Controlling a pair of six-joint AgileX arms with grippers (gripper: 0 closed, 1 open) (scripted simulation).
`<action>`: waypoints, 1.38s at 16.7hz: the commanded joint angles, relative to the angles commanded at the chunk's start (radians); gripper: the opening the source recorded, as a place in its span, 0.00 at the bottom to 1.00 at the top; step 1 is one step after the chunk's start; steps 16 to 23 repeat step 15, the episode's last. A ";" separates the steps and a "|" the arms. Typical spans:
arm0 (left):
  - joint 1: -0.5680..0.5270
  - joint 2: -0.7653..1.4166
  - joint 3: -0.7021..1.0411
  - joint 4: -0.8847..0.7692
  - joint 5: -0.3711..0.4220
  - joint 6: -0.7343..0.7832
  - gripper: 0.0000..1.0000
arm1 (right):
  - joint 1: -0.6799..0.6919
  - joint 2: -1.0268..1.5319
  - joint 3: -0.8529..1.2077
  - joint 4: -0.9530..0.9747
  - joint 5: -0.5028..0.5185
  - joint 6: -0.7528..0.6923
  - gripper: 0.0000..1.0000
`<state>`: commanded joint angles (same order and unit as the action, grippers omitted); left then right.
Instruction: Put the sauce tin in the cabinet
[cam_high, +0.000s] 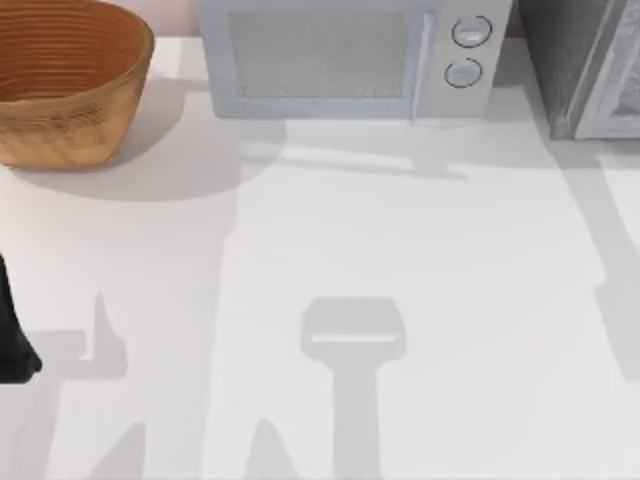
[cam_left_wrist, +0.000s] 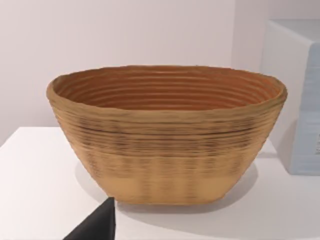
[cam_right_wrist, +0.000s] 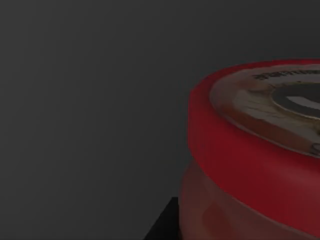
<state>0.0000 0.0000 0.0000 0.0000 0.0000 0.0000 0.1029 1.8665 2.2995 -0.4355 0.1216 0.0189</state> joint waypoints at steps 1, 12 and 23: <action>0.000 0.000 0.000 0.000 0.000 0.000 1.00 | 0.000 0.000 0.000 0.000 0.000 0.000 0.38; 0.000 0.000 0.000 0.000 0.000 0.000 1.00 | 0.000 0.000 0.000 0.000 0.000 0.000 1.00; 0.000 0.000 0.000 0.000 0.000 0.000 1.00 | 0.000 0.000 0.000 0.000 0.000 0.000 1.00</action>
